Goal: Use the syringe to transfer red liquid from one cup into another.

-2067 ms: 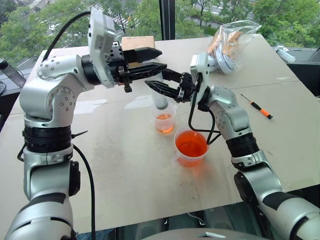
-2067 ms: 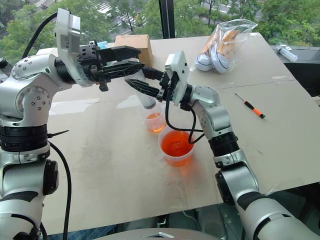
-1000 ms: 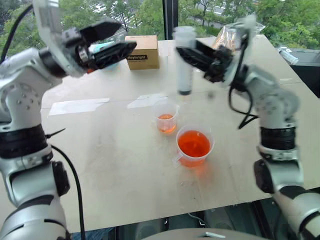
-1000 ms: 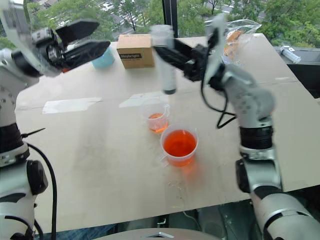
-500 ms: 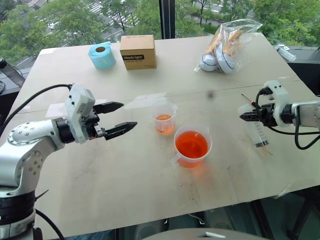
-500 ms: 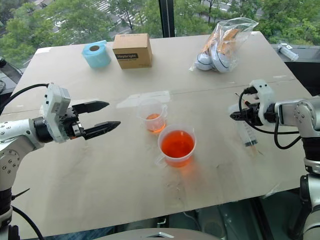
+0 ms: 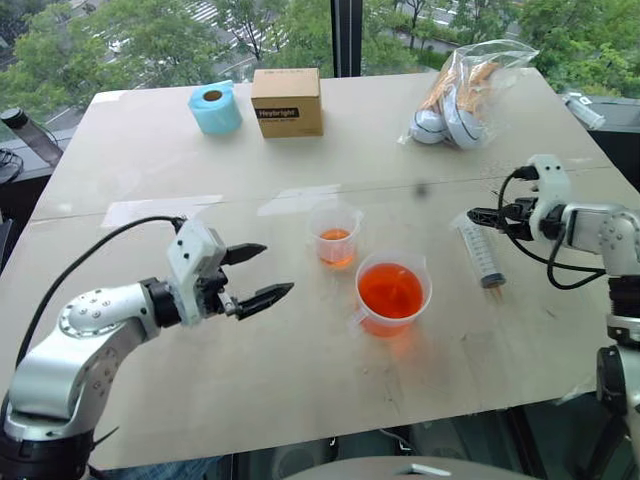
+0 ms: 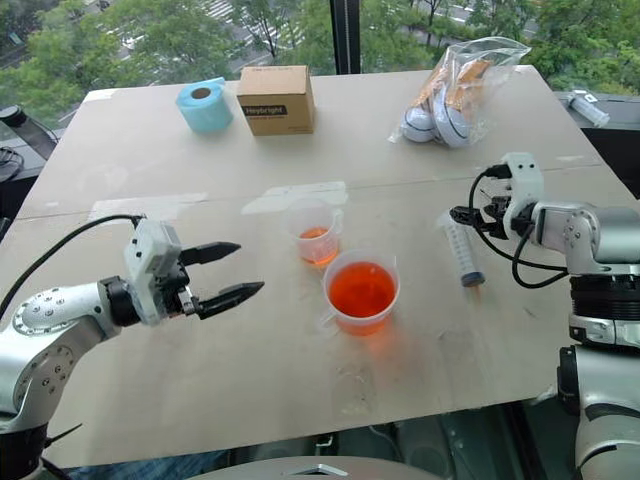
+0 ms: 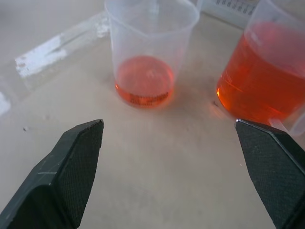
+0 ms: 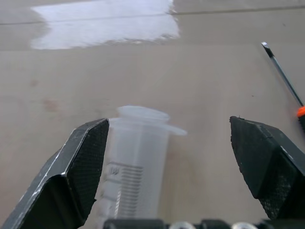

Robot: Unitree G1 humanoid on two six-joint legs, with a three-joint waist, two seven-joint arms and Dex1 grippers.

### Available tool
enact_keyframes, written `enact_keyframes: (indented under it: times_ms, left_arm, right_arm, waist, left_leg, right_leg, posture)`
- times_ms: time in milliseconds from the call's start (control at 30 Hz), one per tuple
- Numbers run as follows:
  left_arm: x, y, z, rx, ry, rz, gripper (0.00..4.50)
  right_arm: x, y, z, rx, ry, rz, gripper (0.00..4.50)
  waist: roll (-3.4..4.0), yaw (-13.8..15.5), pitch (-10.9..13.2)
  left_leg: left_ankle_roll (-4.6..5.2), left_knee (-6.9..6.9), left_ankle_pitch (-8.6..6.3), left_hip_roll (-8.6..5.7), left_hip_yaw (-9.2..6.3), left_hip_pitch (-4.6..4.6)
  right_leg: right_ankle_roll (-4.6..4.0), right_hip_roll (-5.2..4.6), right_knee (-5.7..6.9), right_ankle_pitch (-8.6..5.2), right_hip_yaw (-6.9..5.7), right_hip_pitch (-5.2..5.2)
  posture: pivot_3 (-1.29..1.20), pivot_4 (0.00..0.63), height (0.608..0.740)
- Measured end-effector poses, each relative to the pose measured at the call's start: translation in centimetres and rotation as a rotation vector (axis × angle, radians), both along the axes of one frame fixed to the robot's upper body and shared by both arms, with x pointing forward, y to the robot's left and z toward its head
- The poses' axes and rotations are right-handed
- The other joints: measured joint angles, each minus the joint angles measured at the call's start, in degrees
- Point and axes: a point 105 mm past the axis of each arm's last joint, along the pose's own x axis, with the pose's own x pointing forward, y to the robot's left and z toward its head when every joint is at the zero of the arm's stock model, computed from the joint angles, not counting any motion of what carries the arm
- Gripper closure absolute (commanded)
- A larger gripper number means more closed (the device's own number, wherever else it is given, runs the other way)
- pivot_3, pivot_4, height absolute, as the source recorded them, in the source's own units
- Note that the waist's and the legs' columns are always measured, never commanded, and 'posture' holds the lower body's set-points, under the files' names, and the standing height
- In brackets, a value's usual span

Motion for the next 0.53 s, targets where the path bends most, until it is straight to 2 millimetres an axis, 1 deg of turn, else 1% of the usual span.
enact_keyframes:
  times_ms: [33, 133, 167, 200, 233, 300, 333, 400, 467, 533]
  left_arm:
    - [-1.0, 0.1, -1.3, -0.028, 0.047, 0.027, 0.0]
    - [-1.7, 0.5, -2.5, -0.036, 0.076, 0.06, 0.0]
    - [-2.3, 0.9, -3.1, -0.014, 0.074, 0.077, 0.0]
    - [-2.7, 1.4, -3.6, 0.003, 0.083, 0.097, 0.0]
    - [-3.0, 2.0, -4.3, 0.019, 0.097, 0.118, 0.0]
    - [-3.3, 3.1, -5.1, 0.013, 0.099, 0.169, 0.0]
    - [-3.5, 3.9, -5.8, 0.024, 0.103, 0.199, 0.0]
    - [-3.7, 4.8, -6.6, 0.038, 0.107, 0.229, 0.0]
    - [-3.7, 5.1, -6.9, 0.046, 0.097, 0.235, 0.0]
    - [-3.7, 5.3, -7.1, 0.049, 0.088, 0.235, 0.0]
  right_arm:
    - [-1.6, -0.6, 0.5, 0.007, -0.042, 0.06, 0.16]
    - [-3.6, -1.0, 1.2, 0.029, -0.093, 0.148, 0.16]
    - [-5.2, -1.3, 1.2, 0.05, -0.127, 0.197, 0.16]
    - [-6.0, -1.7, 0.8, 0.065, -0.129, 0.215, 0.16]
    - [-7.1, -2.6, 0.1, 0.061, -0.144, 0.226, 0.16]
    - [-8.6, -4.5, -1.7, 0.044, -0.17, 0.229, 0.16]
    - [-9.6, -6.1, -3.1, 0.015, -0.179, 0.224, 0.16]
    - [-10.6, -7.7, -5.0, 0.019, -0.179, 0.199, 0.16]
    - [-11.1, -7.9, -5.6, 0.034, -0.23, 0.231, 0.16]
    - [-11.8, -7.9, -6.0, 0.058, -0.303, 0.286, 0.16]
  waist:
    - [0.0, 0.16, 0.0]
    - [-0.02, 0.15, -0.01]
    - [-0.03, 0.27, -0.06]
    - [-0.03, 0.26, -0.06]
    - [0.01, 0.26, -0.08]
    - [-0.03, 0.43, -0.1]
    - [0.0, 0.49, -0.12]
    - [0.06, 0.3, -0.14]
    - [0.24, -0.22, -0.26]
    - [0.26, -0.44, -0.29]
  left_leg:
    - [0.03, -0.02, -0.02, 0.0, -0.03, -0.05]
    - [0.05, 0.02, -0.03, 0.03, -0.05, 0.06]
    - [0.27, 0.02, -0.16, 0.04, -0.14, 0.18]
    - [0.29, 0.03, -0.17, 0.05, -0.19, 0.34]
    - [0.32, 0.02, -0.19, 0.05, -0.18, 0.51]
    - [0.37, 0.01, -0.23, 0.04, -0.23, 1.01]
    - [0.42, 0.0, -0.27, 0.04, -0.22, 1.22]
    - [0.43, 0.03, -0.27, 0.04, -0.19, 1.25]
    - [0.43, 0.03, -0.27, 0.04, -0.15, 1.34]
    - [0.43, 0.01, -0.27, 0.06, -0.15, 1.41]
  right_leg:
    - [0.0, 0.0, -0.03, 0.0, -0.04, 0.01]
    - [0.0, 0.01, -0.02, 0.0, -0.06, 0.1]
    - [-0.01, 0.01, -0.04, -0.01, -0.14, 0.25]
    - [-0.02, 0.02, -0.06, -0.01, -0.18, 0.46]
    - [-0.03, -0.01, -0.07, -0.01, -0.17, 0.65]
    - [-0.05, -0.02, -0.17, -0.03, -0.24, 1.18]
    - [-0.07, -0.05, -0.26, -0.04, -0.24, 1.38]
    - [-0.09, -0.08, -0.21, -0.03, -0.18, 1.37]
    - [-0.09, -0.07, -0.17, -0.02, -0.1, 1.39]
    - [-0.1, -0.05, -0.11, -0.03, -0.09, 1.41]
  posture:
    - [0.0, 0.15, 0.74]
    - [0.0, 0.15, 0.74]
    - [0.0, 0.15, 0.74]
    - [0.0, 0.15, 0.74]
    - [0.0, 0.15, 0.74]
    - [0.0, 0.15, 0.74]
    - [0.0, 0.15, 0.74]
    - [0.0, 0.15, 0.74]
    - [0.0, 0.15, 0.74]
    - [0.0, 0.15, 0.74]
